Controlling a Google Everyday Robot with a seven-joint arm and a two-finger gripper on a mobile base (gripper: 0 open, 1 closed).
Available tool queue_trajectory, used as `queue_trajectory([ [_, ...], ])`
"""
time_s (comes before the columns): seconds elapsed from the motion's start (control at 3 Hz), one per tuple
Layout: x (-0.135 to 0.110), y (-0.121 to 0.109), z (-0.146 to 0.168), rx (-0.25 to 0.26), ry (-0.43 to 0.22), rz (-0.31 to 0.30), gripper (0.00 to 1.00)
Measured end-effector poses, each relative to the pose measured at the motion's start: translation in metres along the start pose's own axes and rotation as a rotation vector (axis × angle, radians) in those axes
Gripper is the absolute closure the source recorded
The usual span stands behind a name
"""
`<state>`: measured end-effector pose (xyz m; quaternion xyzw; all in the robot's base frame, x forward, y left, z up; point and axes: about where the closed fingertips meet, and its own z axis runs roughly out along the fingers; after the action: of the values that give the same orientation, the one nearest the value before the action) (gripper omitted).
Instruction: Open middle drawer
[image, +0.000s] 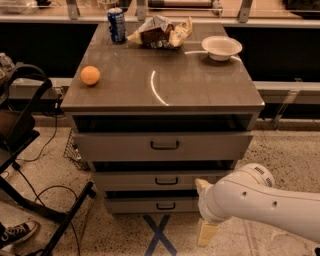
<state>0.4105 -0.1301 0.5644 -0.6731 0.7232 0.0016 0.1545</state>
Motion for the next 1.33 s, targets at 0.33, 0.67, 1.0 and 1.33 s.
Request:
queue_trajectory([
  [0.33,-0.033,-0.001,0.072,-0.071,-0.005,-0.052,0.00],
  [0.67,-0.037,-0.003,0.079,-0.075,-0.008,-0.057,0.00],
  [1.0,-0.048,-0.021,0.107,-0.066,-0.025,-0.063,0.00],
  [1.33,-0.048,-0.040,0.135,-0.057,-0.033,-0.053,0.00],
])
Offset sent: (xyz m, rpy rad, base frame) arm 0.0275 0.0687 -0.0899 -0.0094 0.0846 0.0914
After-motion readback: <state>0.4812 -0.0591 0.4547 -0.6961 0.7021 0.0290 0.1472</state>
